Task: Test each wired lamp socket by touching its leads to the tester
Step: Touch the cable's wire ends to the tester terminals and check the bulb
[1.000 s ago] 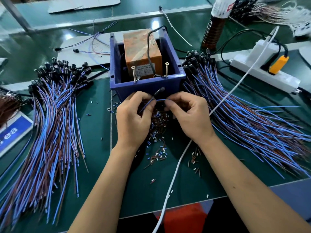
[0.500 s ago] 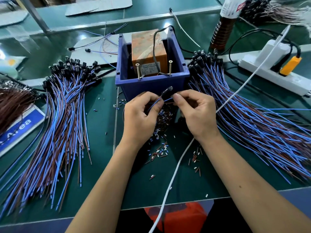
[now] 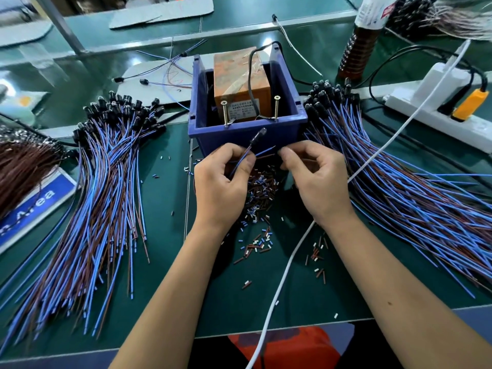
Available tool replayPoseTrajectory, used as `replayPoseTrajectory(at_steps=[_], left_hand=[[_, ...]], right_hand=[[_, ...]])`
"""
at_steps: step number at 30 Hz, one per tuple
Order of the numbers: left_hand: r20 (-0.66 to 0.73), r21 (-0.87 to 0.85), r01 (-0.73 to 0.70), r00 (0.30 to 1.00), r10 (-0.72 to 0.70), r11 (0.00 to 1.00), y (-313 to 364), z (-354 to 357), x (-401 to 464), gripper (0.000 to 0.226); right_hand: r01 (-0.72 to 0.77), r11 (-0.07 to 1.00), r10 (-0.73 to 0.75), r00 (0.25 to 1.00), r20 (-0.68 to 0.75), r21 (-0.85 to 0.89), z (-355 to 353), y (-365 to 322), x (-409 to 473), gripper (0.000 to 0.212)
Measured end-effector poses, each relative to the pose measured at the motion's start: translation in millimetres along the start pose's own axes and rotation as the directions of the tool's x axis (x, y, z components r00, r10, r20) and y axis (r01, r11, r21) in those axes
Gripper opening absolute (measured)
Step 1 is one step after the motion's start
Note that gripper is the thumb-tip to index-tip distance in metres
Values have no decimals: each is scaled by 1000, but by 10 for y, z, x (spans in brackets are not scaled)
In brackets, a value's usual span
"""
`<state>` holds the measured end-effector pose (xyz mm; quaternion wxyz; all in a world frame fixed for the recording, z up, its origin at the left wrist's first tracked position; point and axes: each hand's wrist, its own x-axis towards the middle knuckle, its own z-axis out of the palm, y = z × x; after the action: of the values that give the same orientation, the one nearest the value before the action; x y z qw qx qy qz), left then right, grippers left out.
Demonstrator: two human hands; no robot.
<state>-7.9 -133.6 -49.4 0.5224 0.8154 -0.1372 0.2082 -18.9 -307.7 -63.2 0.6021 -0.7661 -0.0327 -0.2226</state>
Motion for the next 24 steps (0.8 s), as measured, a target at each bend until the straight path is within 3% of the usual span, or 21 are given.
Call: replayPoseTrajectory(at_steps=[7, 14, 24], left_hand=[[19, -19, 3, 1000, -3, 1000, 31, 3, -9, 10], [10, -187, 24, 1000, -22, 982, 89, 34, -55, 12], [16, -233, 15, 1000, -12, 972, 110, 75, -58, 13]], right_hand=[[26, 997, -32, 996, 81, 71, -23, -61, -14, 9], [-37, 968, -9, 983, 182, 248, -3, -100, -22, 13], [-100, 908, 52, 990, 128, 407, 66, -183, -30, 10]])
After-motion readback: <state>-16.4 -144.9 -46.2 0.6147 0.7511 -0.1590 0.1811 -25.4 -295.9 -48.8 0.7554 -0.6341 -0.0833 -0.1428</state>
